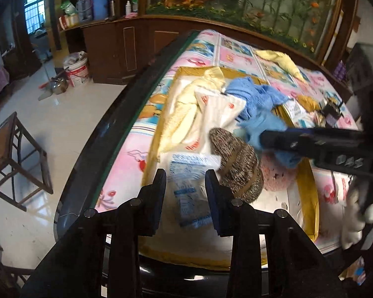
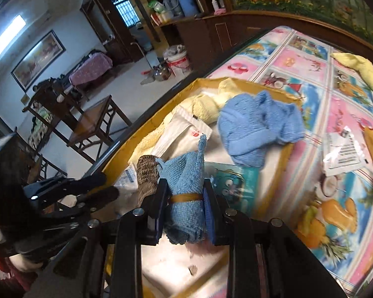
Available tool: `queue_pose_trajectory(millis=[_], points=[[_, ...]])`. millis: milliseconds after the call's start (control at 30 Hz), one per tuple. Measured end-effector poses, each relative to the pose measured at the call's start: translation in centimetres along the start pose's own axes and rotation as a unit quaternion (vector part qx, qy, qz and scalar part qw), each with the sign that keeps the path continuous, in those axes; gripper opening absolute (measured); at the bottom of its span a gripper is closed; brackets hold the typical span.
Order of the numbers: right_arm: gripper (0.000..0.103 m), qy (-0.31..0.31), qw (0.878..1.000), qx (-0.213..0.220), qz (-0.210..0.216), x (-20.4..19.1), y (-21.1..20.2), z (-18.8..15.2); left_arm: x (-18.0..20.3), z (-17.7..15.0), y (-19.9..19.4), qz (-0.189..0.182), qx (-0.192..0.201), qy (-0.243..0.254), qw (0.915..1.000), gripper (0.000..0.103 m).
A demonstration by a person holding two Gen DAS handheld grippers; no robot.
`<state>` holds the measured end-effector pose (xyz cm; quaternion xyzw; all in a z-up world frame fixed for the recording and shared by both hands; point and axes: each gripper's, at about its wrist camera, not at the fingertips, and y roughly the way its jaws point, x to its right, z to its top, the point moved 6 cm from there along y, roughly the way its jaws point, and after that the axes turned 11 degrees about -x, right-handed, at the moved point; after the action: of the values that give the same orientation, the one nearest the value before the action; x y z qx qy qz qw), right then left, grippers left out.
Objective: Organize soft objects
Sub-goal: 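Carry the packet and blue cloth over the box and open both tools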
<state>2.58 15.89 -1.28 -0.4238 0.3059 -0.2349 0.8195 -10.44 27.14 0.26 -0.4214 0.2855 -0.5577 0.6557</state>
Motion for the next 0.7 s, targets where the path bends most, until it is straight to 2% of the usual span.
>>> queue_pose_trajectory(millis=[167,200,267,367,433,500,533,567,700], points=[[0.03,0.019,1.0,-0.016,-0.008,0.4,2.1,1.0,-1.1,0.0,-1.3,-0.027,0.019,-0.029,0.999,0.032],[0.031,0.027,1.0,-0.012,0.002,0.5,1.8,1.0,-1.2,0.0,-1.7,-0.033,0.025,-0.032,0.9986,0.032],[0.039,0.04,0.999,0.001,0.016,0.9,0.7,1.0,-1.0,0.1,-2.3,-0.042,0.035,-0.036,0.9979,0.032],[0.043,0.048,0.998,0.03,0.027,1.7,-2.0,1.1,-0.6,0.4,-3.5,-0.056,0.056,-0.037,0.9962,0.032],[0.049,0.049,0.997,0.055,0.013,3.0,-4.4,0.6,0.2,0.6,-4.4,-0.07,0.072,-0.03,0.9945,0.032],[0.055,0.064,0.994,0.083,-0.014,5.5,-7.2,-0.1,1.1,0.7,-5.1,-0.08,0.084,-0.017,0.9931,0.038],[0.056,0.076,0.992,0.093,-0.028,7.0,-8.3,-0.5,1.8,0.7,-5.4,-0.085,0.092,-0.009,0.9921,0.045],[0.056,0.09,0.99,0.1,-0.047,8.7,-9.4,-0.9,2.4,0.7,-5.6,-0.088,0.098,-0.003,0.9913,0.047],[0.056,0.131,0.982,0.094,-0.095,13.6,-10.2,-1.3,5.0,0.6,-5.8,-0.107,0.099,0.023,0.989,0.047]])
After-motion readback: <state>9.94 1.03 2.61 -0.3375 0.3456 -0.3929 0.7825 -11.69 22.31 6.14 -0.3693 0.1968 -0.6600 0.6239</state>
